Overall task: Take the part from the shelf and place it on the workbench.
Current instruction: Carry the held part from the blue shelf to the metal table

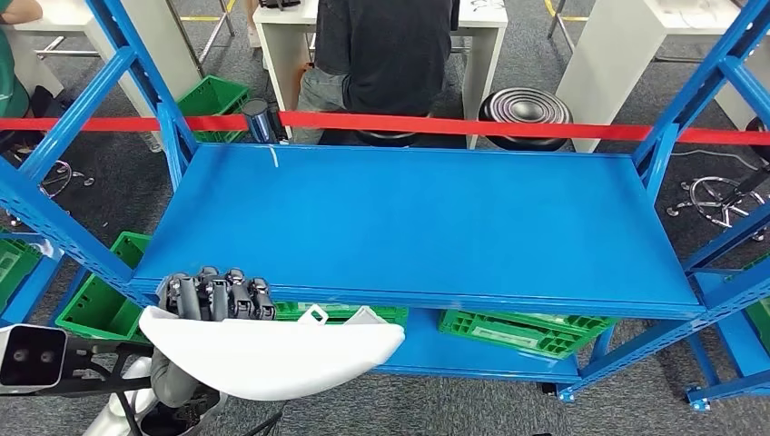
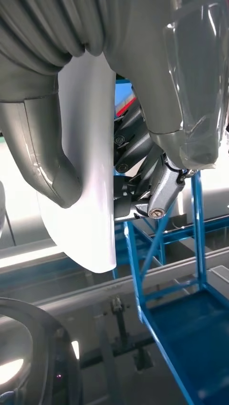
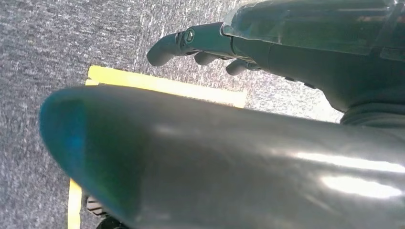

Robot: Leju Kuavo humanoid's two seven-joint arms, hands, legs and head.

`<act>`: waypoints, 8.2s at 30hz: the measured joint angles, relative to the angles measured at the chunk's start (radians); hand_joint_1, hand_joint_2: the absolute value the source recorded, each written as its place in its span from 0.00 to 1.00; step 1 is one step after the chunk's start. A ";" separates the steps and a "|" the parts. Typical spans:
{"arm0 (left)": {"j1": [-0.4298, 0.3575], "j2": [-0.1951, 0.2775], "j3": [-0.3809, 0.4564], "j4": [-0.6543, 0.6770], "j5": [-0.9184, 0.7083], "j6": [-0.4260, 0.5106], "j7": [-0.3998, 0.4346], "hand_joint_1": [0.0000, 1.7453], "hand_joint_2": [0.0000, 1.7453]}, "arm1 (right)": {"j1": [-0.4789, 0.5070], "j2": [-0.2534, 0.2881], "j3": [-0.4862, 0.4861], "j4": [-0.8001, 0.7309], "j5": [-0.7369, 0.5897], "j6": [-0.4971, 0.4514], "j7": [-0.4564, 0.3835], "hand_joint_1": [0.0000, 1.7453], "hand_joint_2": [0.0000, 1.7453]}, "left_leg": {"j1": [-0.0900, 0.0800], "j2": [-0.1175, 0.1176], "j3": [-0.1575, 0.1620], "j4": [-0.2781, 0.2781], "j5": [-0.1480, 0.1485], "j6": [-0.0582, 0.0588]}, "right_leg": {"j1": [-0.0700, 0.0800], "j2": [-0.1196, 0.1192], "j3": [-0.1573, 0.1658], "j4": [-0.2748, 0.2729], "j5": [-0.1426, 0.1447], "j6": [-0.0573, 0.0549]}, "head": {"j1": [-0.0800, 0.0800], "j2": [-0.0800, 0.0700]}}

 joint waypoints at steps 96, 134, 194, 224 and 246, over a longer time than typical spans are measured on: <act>0.049 -0.002 -0.019 0.115 0.027 -0.183 -0.056 1.00 1.00 | 0.030 0.112 0.001 -0.014 -0.038 -0.055 -0.015 0.00 0.00 | 0.000 -0.001 0.022 -0.055 0.032 0.011 | -0.002 -0.003 -0.118 0.205 -0.077 -0.005 | 0.002 0.000; 0.126 0.014 0.018 0.110 -0.037 -0.112 -0.063 1.00 1.00 | 0.023 0.010 0.117 -0.198 -0.066 -0.079 0.062 0.00 0.00 | -0.008 0.007 -0.099 0.014 0.086 -0.012 | 0.001 -0.005 0.135 -0.061 -0.069 0.012 | 0.002 0.000; 0.015 0.015 -0.058 0.108 -0.022 -0.124 0.052 1.00 1.00 | -0.047 0.137 0.080 -0.038 -0.147 -0.055 0.007 0.00 0.00 | -0.001 0.000 -0.100 0.023 0.067 -0.016 | -0.006 -0.003 0.101 -0.005 -0.054 0.025 | 0.002 0.000; 0.022 0.011 -0.049 0.107 -0.043 -0.117 0.039 1.00 1.00 | -0.049 0.129 0.080 -0.031 -0.140 -0.053 0.001 0.00 0.00 | -0.003 0.003 -0.089 -0.003 0.073 -0.014 | -0.007 -0.006 0.073 0.043 -0.018 0.025 | 0.003 0.000; 0.018 0.009 -0.048 0.092 -0.047 -0.093 0.038 1.00 1.00 | -0.055 0.117 0.090 -0.029 -0.096 -0.017 0.013 0.00 0.00 | 0.005 -0.011 0.033 -0.050 0.016 0.008 | 0.002 -0.011 0.010 0.035 -0.050 -0.010 | 0.003 0.000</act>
